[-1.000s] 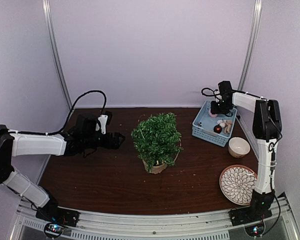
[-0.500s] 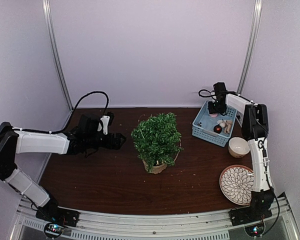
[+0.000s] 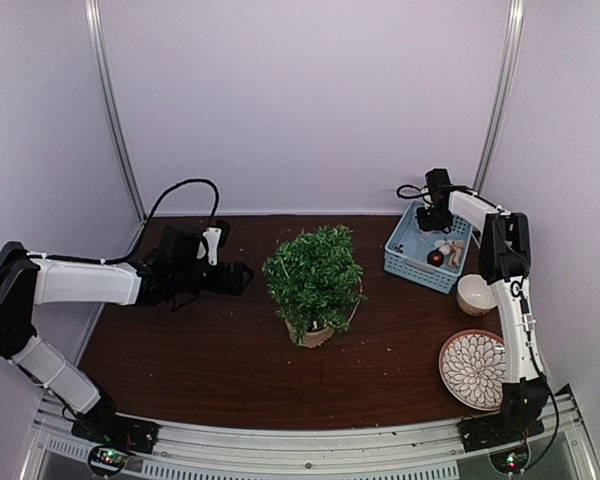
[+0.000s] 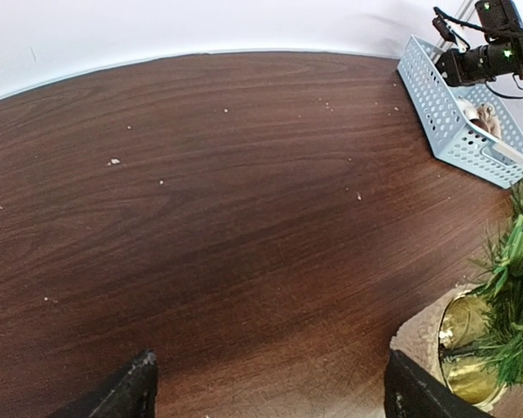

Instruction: Decorate the small christmas tree

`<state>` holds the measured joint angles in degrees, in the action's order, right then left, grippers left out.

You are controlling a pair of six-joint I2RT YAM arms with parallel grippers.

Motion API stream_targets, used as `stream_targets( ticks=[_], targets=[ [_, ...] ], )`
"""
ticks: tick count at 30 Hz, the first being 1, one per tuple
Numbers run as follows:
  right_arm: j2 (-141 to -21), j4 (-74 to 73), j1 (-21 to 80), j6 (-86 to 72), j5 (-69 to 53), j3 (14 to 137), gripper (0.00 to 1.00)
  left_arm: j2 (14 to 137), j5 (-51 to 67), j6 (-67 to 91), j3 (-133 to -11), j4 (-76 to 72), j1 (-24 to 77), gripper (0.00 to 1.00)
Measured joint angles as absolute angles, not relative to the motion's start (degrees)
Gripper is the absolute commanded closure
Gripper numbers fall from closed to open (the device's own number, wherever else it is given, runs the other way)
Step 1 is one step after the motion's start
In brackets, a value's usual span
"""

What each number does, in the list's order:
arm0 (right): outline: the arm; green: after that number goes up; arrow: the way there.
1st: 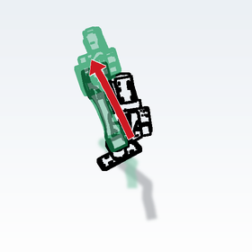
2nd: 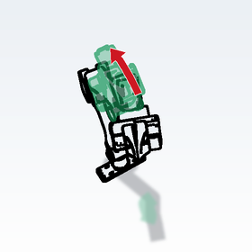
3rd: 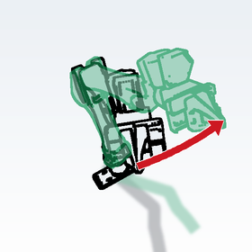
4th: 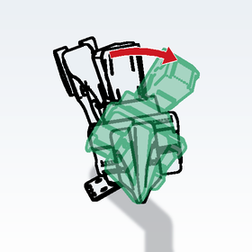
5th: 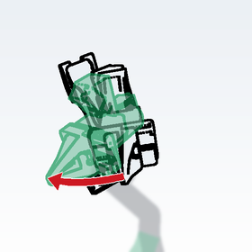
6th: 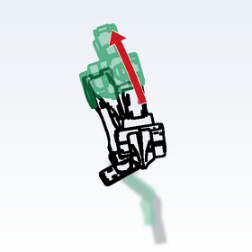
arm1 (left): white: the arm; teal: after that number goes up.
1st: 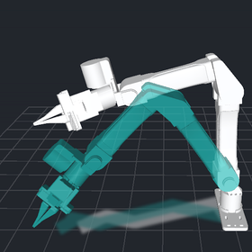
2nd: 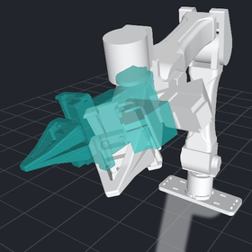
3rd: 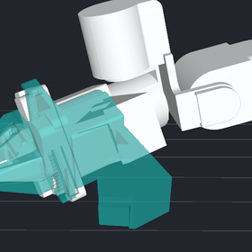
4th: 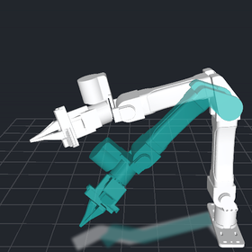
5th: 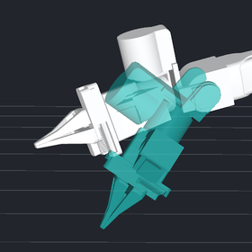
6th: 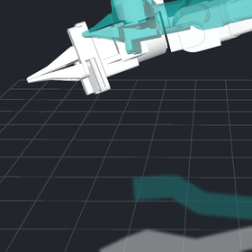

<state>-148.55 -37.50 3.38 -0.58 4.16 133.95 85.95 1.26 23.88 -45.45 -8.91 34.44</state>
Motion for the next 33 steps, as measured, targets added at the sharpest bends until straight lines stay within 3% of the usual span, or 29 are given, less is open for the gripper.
stream_targets(
  ticks=[2, 9, 15, 22, 33],
  targets=[
    [-148.57, -37.54, 3.4, -0.27, 4.64, 134.02, 1.0, 85.95, 1.26, 23.88, -45.45, -8.88, 34.44, 0.11],
    [-145.64, -34.87, 3.4, -0.71, 4.91, 128.73, 1.0, 85.67, 1.26, 23.64, -45.43, -8.97, 34.44, 0.11],
    [-134.74, -30.83, 3.7, -2.85, 3.46, 114.56, 1.0, 83.09, 1.26, 22.74, -44.88, -9.43, 34.44, 0.11],
    [-123.26, -26.22, 3.95, -4.78, 0.47, 107.07, 1.0, 80.2, 1.56, 21.5, -43.16, -10.79, 34.44, 0.1],
    [-100.97, -21.23, 6.83, -8.8, -6.61, 90.04, 1.0, 72.36, 2.81, 15.55, -37.82, -18.15, 36.05, 0.19]
  ],
)
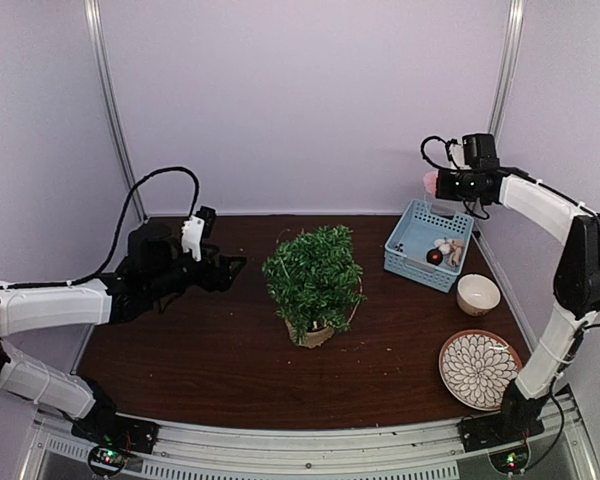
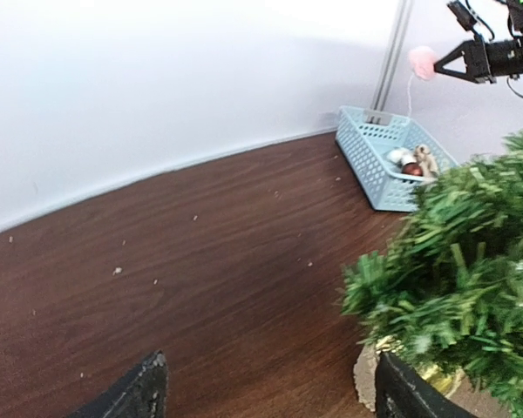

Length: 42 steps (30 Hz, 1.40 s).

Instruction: Decorate the small christmas tree

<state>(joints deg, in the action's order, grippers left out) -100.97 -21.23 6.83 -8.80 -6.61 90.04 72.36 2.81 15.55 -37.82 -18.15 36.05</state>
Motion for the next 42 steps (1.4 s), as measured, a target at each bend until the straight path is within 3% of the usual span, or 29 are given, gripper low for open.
stream_targets(
  ticks=[12, 20, 31, 42],
  targets=[
    [-75.16, -22.61, 18.04, -9.02, -9.98, 81.3, 1.0, 62.78, 3.84, 4.71, -32.95, -20.43, 42.59, 0.26],
    [-62.7, -25.19, 29.67, -9.61, -13.41, 74.22, 1.0, 59.51, 3.6, -2.26, -30.28, -19.86, 52.64, 0.34],
    [-58.28, -24.23, 42.57, -12.97, -16.53, 69.67, 1.0, 64.53, 2.33, -9.89, -35.31, -18.79, 65.54, 0.45],
    [-55.48, -18.24, 55.46, -16.34, -17.69, 64.53, 1.0, 64.82, -1.45, -14.26, -36.42, -20.93, 70.83, 0.5]
  ],
)
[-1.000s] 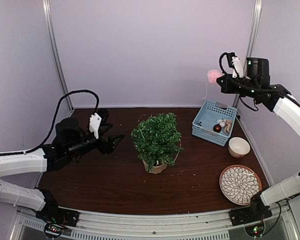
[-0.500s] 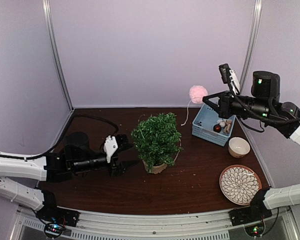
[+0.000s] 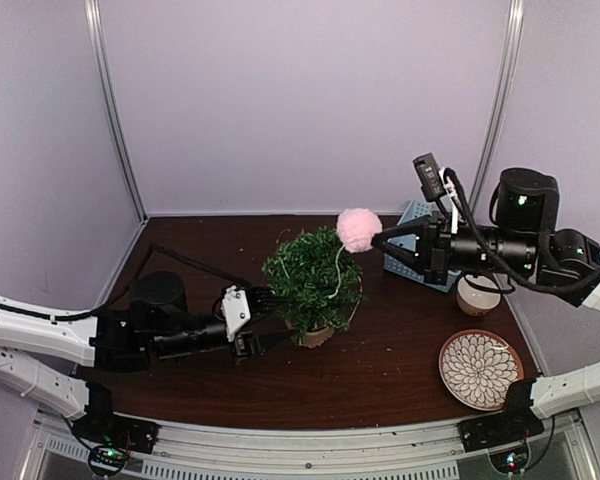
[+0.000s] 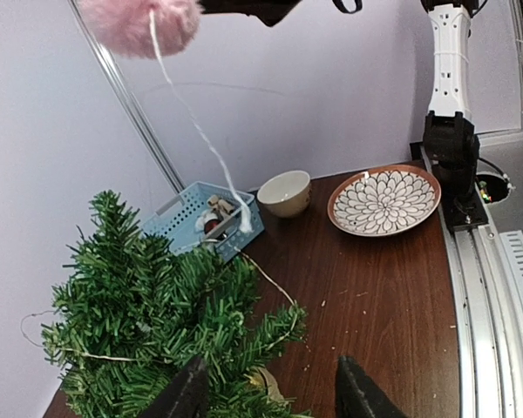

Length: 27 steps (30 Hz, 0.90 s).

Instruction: Decorate the small christmas tree

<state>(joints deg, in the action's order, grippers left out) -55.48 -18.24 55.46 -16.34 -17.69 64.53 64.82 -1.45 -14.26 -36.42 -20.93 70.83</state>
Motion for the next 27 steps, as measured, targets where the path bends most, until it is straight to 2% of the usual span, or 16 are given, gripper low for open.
stream_targets(
  ticks=[8, 13, 22, 27],
  targets=[
    [-55.27, -15.29, 62.15, -18.72, -16.6, 60.8, 1.0, 69.63, -2.81, -13.74, -36.25, -29.41, 74.52, 0.49],
    [-55.24, -14.22, 63.18, -19.57, -15.75, 60.47, 1.0, 73.87, -2.85, -13.8, -36.34, -31.55, 76.36, 0.52],
    [-54.54, -13.67, 63.57, -19.77, -14.98, 60.47, 1.0, 76.42, -4.75, -13.63, -38.24, -36.14, 76.62, 0.5],
    [-54.54, -13.63, 63.64, -19.77, -14.9, 60.36, 1.0, 77.43, -6.02, -13.17, -38.83, -37.98, 76.62, 0.59]
  ],
)
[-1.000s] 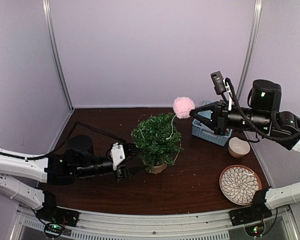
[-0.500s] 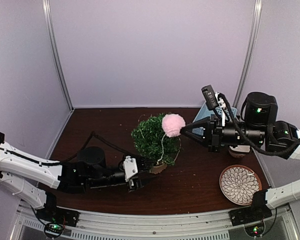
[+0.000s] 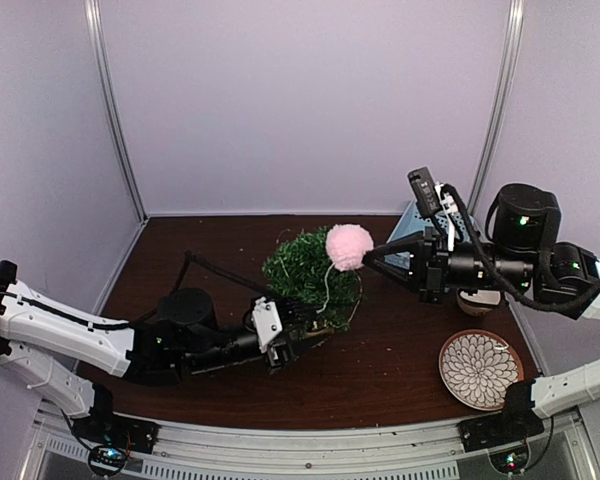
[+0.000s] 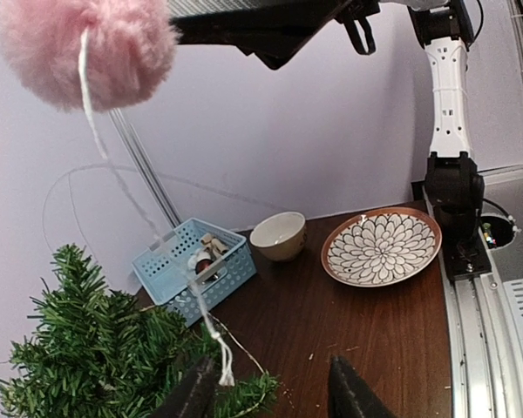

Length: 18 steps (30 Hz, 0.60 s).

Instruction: Decorate the small christmas tree

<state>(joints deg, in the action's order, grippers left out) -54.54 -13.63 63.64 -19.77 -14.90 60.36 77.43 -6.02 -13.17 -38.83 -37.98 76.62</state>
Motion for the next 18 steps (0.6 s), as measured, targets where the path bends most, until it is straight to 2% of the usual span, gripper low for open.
stream_targets(
  ticks=[7, 13, 18],
  targets=[
    [-54.52, -13.43, 63.64, -19.79, -14.7, 59.83, 1.0, 77.47, -6.59, -12.32, -38.83, -40.75, 76.62, 0.72],
    [-54.52, -13.39, 63.66, -19.94, -14.68, 59.27, 1.0, 77.54, -6.68, -11.81, -38.83, -42.04, 76.62, 0.89],
    [-54.3, -13.04, 63.68, -19.97, -14.68, 58.92, 1.0, 77.6, -7.11, -11.44, -38.83, -42.33, 76.62, 0.88]
  ],
)
